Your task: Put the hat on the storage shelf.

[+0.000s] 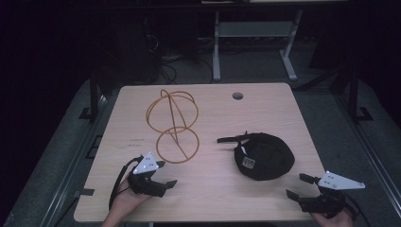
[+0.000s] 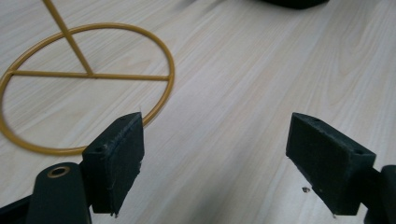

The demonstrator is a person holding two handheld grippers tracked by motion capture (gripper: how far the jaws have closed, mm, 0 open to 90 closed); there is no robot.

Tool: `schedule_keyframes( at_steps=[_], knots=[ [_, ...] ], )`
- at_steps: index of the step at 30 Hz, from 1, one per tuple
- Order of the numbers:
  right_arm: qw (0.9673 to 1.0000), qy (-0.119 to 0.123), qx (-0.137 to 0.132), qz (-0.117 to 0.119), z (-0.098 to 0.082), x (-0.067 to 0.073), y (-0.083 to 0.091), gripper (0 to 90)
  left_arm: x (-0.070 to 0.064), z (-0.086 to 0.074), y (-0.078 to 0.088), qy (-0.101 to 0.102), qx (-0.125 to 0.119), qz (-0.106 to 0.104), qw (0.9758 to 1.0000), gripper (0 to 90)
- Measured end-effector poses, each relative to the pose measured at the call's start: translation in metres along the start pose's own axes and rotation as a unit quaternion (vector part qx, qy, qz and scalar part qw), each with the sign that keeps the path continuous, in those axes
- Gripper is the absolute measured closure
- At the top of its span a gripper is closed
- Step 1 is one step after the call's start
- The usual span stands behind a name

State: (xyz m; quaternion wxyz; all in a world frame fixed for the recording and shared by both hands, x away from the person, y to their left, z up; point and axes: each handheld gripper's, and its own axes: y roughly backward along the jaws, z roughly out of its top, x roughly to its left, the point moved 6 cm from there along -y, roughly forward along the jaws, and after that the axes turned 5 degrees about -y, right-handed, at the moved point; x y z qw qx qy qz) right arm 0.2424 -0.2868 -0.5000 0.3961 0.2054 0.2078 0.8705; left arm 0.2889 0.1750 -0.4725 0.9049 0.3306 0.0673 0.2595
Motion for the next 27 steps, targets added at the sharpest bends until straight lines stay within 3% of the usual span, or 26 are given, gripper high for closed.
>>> schedule_keyframes(
  at_steps=[11,19,27],
  knots=[
    [1.0,-0.008,-0.002,0.0,0.0,-0.002,0.001,15.2,-0.014,0.009,-0.01,-0.009,0.006,-0.032,0.9994,17.5],
    [1.0,-0.003,-0.002,0.004,0.002,0.003,0.001,15.2,-0.022,0.015,-0.013,-0.021,0.009,-0.04,0.9989,17.4],
    [0.9999,-0.009,-0.004,0.005,0.001,0.003,0.002,15.2,-0.029,0.029,-0.019,-0.018,0.0,-0.063,0.9979,17.4]
  ],
)
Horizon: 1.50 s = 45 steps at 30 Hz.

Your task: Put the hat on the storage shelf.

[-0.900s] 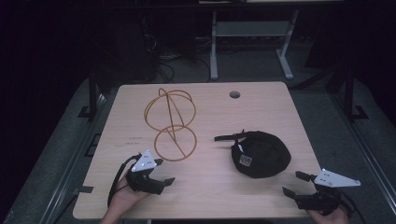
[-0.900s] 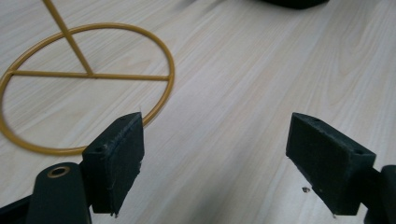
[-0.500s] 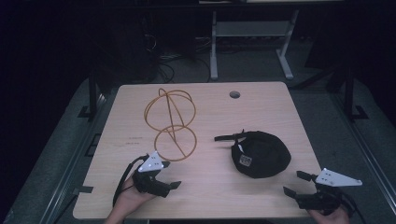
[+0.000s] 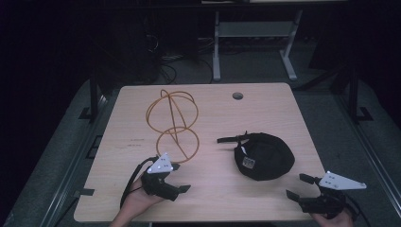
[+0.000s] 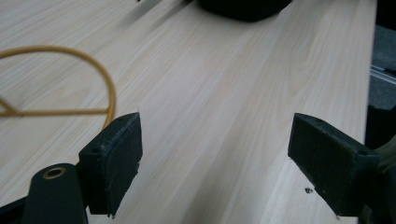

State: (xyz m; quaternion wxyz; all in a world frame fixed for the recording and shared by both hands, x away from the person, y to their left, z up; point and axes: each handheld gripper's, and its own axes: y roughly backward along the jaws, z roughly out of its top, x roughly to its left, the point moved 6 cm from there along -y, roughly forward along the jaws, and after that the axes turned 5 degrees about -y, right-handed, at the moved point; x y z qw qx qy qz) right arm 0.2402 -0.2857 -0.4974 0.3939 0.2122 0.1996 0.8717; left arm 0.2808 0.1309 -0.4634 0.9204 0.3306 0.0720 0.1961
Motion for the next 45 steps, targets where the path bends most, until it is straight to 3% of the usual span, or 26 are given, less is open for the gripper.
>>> schedule_keyframes(
  at_steps=[9,14,24,29,36,45],
  knots=[
    [1.0,-0.002,-0.002,0.002,0.0,0.0,0.0,15.2,-0.019,0.052,-0.007,-0.04,-0.022,-0.035,0.9983,17.7],
    [1.0,-0.002,0.0,0.004,0.0,0.0,0.001,15.2,-0.031,0.083,-0.021,-0.076,-0.014,-0.057,0.9954,17.8],
    [1.0,-0.001,0.003,0.009,0.0,0.001,0.0,15.3,-0.042,0.13,-0.051,-0.113,-0.002,-0.086,0.9898,19.1],
    [0.9999,0.005,0.008,0.01,-0.001,0.002,0.0,15.2,-0.041,0.146,-0.067,-0.129,0.015,-0.096,0.9869,20.1],
    [0.9999,0.005,0.01,0.011,-0.002,0.001,0.0,15.2,-0.039,0.164,-0.082,-0.133,0.022,-0.11,0.9846,22.7],
    [0.9998,0.001,0.012,0.016,-0.001,0.001,0.0,15.2,-0.036,0.174,-0.107,-0.153,0.067,-0.125,0.9779,29.1]
  ],
)
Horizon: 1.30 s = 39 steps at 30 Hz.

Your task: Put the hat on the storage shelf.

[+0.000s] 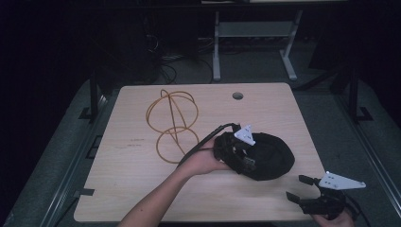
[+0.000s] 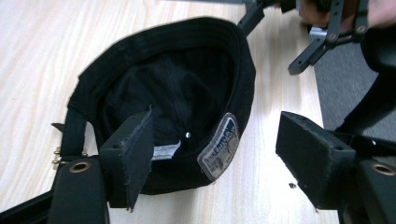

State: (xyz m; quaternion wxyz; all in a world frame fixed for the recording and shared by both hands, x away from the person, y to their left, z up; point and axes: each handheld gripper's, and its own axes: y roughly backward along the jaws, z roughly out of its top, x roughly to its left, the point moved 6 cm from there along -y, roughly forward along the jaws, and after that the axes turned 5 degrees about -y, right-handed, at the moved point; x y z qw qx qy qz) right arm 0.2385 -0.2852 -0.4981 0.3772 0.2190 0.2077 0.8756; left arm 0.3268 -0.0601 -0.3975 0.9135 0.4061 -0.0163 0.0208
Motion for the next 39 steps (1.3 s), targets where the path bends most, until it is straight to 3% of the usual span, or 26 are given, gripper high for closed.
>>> schedule_keyframes(
  at_steps=[7,10,15,18,23,30,39],
  knots=[
    [1.0,0.001,-0.002,-0.002,0.001,0.001,0.0,15.2,0.002,-0.002,-0.016,-0.008,0.039,-0.017,0.9991,36.3],
    [1.0,0.001,-0.001,-0.001,0.001,0.001,0.0,15.2,0.002,-0.004,-0.019,-0.019,0.053,-0.017,0.9983,46.1],
    [1.0,0.002,-0.001,-0.002,0.001,0.002,-0.002,15.3,-0.001,-0.01,-0.023,-0.032,0.08,-0.034,0.9956,58.5],
    [1.0,0.007,-0.002,-0.006,0.001,0.003,-0.002,15.4,-0.004,-0.014,-0.023,-0.041,0.086,-0.05,0.9942,71.5],
    [0.9998,0.007,-0.017,-0.007,0.003,0.006,-0.005,15.4,-0.002,-0.015,-0.022,-0.033,0.072,-0.054,0.9954,79.6],
    [0.9994,-0.005,-0.034,0.0,0.007,0.009,-0.006,15.6,0.006,-0.005,-0.01,-0.004,0.011,-0.054,0.9985,80.8],
    [0.998,-0.018,-0.06,0.011,0.018,0.013,-0.009,15.5,0.017,0.005,0.003,0.028,-0.038,-0.046,0.9978,81.1]
  ],
)
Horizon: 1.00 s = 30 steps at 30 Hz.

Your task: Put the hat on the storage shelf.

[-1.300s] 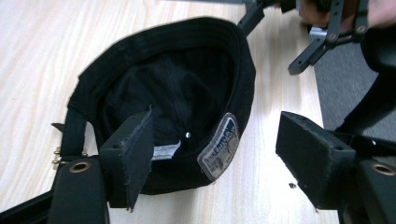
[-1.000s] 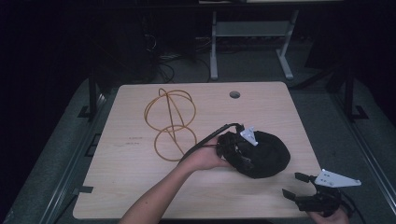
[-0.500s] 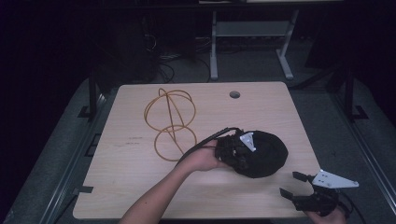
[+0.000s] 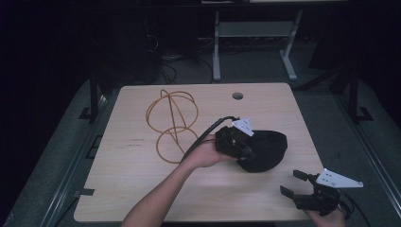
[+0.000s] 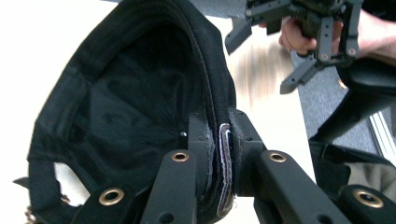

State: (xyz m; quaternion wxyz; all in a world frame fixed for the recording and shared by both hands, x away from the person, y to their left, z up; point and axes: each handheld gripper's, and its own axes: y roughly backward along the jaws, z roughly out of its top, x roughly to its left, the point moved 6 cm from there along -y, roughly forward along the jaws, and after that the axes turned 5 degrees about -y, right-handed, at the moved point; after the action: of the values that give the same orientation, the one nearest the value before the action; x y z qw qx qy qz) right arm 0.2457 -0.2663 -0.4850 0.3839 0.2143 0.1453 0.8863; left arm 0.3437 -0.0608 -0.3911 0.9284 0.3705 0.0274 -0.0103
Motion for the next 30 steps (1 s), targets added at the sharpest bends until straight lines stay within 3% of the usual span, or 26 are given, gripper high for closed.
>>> schedule_keyframes(
  at_steps=[7,13,15,22,30],
  knots=[
    [0.9997,0.017,-0.005,-0.015,0.012,0.003,-0.008,15.5,0.003,0.017,0.013,0.013,-0.038,0.007,0.9992,81.1],
    [0.9994,0.031,-0.014,-0.009,0.023,0.011,-0.014,15.4,0.008,0.027,0.021,0.029,-0.066,0.007,0.9974,81.2],
    [0.999,0.035,-0.027,-0.009,0.03,0.013,-0.015,15.4,0.009,0.03,0.022,0.035,-0.073,0.007,0.9967,81.2],
    [0.9979,0.044,-0.045,-0.013,0.049,0.014,-0.022,15.2,0.007,0.032,0.024,0.04,-0.083,-0.006,0.9957,81.1],
    [0.9975,0.042,-0.054,-0.017,0.055,0.013,-0.031,17.0,-0.001,0.037,0.025,0.029,-0.092,-0.019,0.9952,81.1]
  ],
)
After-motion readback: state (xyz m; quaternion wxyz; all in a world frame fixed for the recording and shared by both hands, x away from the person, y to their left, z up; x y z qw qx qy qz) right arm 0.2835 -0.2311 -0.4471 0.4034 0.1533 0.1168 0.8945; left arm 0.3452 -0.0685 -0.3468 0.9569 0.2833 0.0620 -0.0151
